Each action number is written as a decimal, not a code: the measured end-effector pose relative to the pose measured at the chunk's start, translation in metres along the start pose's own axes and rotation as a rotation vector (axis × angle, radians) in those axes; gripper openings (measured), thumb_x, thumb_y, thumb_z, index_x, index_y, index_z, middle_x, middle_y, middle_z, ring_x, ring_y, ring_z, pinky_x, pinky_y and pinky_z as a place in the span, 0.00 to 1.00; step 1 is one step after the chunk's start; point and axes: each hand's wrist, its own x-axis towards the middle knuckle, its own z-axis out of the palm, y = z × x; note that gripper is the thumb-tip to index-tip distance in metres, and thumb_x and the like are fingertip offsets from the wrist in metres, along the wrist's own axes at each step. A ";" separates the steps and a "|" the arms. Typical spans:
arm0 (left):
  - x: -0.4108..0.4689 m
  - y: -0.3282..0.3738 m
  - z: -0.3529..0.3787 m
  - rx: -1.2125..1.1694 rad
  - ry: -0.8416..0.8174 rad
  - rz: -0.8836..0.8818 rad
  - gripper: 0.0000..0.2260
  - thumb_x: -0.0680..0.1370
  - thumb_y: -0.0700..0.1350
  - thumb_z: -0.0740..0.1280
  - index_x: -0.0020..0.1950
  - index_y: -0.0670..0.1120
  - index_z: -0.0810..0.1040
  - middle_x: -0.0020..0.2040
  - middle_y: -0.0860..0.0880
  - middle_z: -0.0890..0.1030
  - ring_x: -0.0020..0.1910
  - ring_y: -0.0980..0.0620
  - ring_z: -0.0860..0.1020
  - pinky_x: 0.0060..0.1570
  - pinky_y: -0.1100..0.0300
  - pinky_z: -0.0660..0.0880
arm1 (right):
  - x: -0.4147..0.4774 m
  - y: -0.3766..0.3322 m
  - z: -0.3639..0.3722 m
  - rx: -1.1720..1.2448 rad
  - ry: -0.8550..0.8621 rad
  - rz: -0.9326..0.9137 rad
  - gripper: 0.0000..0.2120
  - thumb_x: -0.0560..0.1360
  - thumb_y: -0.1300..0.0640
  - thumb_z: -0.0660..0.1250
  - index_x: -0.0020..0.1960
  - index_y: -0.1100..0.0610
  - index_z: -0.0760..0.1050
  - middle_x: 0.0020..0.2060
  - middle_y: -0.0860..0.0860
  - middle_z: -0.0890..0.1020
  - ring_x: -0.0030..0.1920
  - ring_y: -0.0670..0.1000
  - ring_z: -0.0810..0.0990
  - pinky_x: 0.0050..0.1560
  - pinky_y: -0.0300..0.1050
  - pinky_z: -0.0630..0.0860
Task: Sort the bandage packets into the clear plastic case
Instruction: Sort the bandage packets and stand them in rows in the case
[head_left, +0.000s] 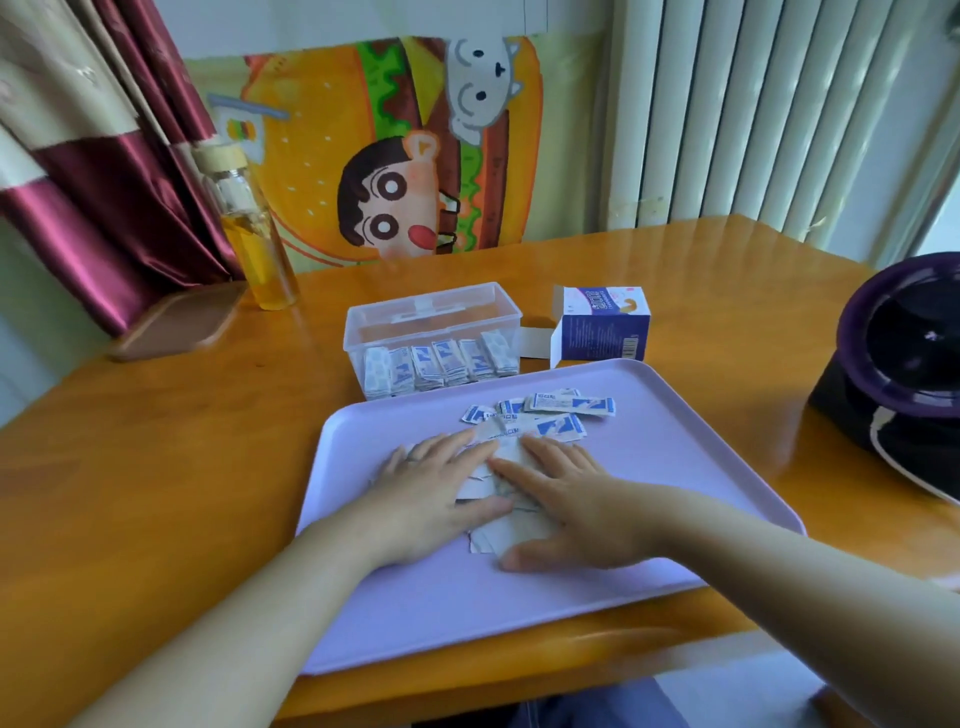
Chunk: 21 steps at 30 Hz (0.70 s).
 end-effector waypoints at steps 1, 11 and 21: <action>-0.004 -0.008 -0.002 -0.032 0.001 0.000 0.33 0.75 0.67 0.55 0.77 0.59 0.48 0.78 0.58 0.47 0.76 0.56 0.48 0.74 0.55 0.47 | 0.004 -0.002 0.000 0.009 -0.005 -0.017 0.43 0.72 0.34 0.61 0.76 0.44 0.39 0.76 0.53 0.40 0.75 0.54 0.36 0.73 0.49 0.41; -0.024 -0.046 -0.013 -0.181 0.180 -0.076 0.25 0.77 0.43 0.63 0.73 0.53 0.63 0.63 0.56 0.70 0.64 0.56 0.68 0.63 0.66 0.63 | 0.028 -0.011 -0.005 0.180 0.117 -0.077 0.44 0.61 0.41 0.65 0.74 0.42 0.54 0.74 0.48 0.54 0.74 0.49 0.49 0.71 0.45 0.47; -0.018 -0.059 -0.043 -0.079 0.130 -0.180 0.15 0.80 0.44 0.60 0.33 0.47 0.65 0.32 0.50 0.67 0.32 0.52 0.66 0.29 0.60 0.58 | 0.026 -0.006 0.006 0.115 0.296 -0.123 0.34 0.70 0.39 0.68 0.72 0.42 0.60 0.73 0.44 0.59 0.72 0.46 0.54 0.70 0.38 0.48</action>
